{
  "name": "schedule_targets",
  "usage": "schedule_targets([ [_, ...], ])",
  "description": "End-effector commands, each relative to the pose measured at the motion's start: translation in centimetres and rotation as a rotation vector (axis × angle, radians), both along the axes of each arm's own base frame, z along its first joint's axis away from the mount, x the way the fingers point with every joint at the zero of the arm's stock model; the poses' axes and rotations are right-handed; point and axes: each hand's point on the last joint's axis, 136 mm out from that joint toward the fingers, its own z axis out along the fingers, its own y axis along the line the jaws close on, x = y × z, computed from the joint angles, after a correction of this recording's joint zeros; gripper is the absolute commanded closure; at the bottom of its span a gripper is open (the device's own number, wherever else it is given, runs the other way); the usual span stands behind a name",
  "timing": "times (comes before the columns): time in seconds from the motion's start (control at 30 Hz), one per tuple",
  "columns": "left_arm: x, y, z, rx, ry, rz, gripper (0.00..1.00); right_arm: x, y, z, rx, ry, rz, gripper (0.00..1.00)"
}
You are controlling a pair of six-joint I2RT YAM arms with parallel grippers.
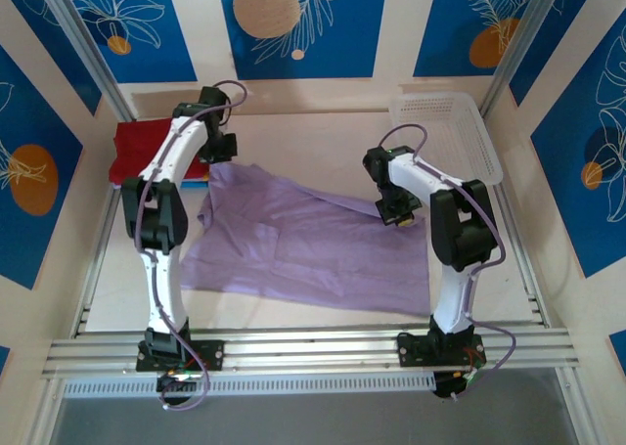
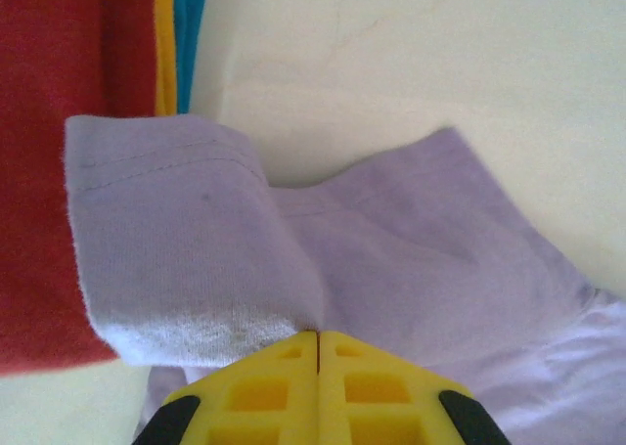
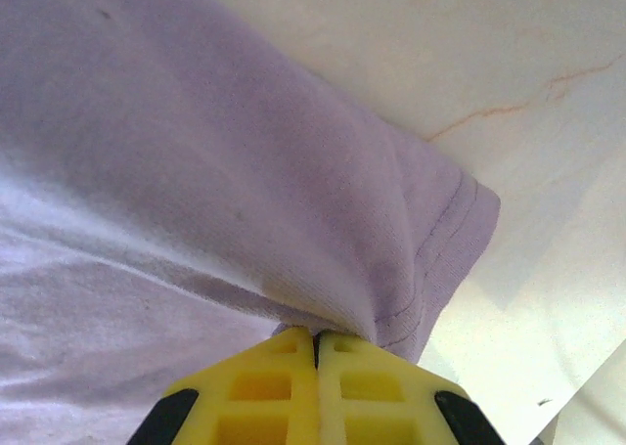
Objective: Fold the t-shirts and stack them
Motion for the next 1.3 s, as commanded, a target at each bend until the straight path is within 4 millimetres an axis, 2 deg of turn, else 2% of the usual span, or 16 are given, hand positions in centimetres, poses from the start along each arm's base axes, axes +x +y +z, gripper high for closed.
schedule_targets([
  [0.0, -1.3, 0.2, 2.3, 0.010, -0.036, -0.013, 1.00, -1.2, -0.6, 1.1, -0.019, 0.011, 0.020, 1.00],
  [0.27, -5.1, 0.2, 4.0, -0.018, -0.055, -0.010, 1.00, -2.2, -1.7, 1.6, -0.052, -0.004, 0.025, 1.00],
  [0.47, -7.7, -0.9, 4.6, -0.032, -0.054, -0.044, 1.00, -3.2, -1.4, 2.1, 0.005, -0.045, 0.053, 1.00],
  [0.67, -10.0, -0.7, 4.8, -0.019, -0.049, -0.046, 1.00, -4.5, -1.0, 2.3, 0.061, -0.056, 0.080, 1.00],
  [0.83, -11.5, -0.5, 4.7, -0.022, -0.040, -0.046, 1.00, -6.0, -1.2, 1.9, 0.070, -0.030, 0.085, 1.00],
  [1.1, -13.5, -0.8, 4.7, -0.048, -0.033, -0.049, 1.00, -6.1, -2.1, 3.4, 0.097, -0.094, 0.136, 1.00],
  [1.27, -15.2, -1.2, 3.4, -0.039, 0.014, -0.059, 1.00, -7.0, -1.8, 3.0, 0.132, -0.065, 0.211, 1.00],
])
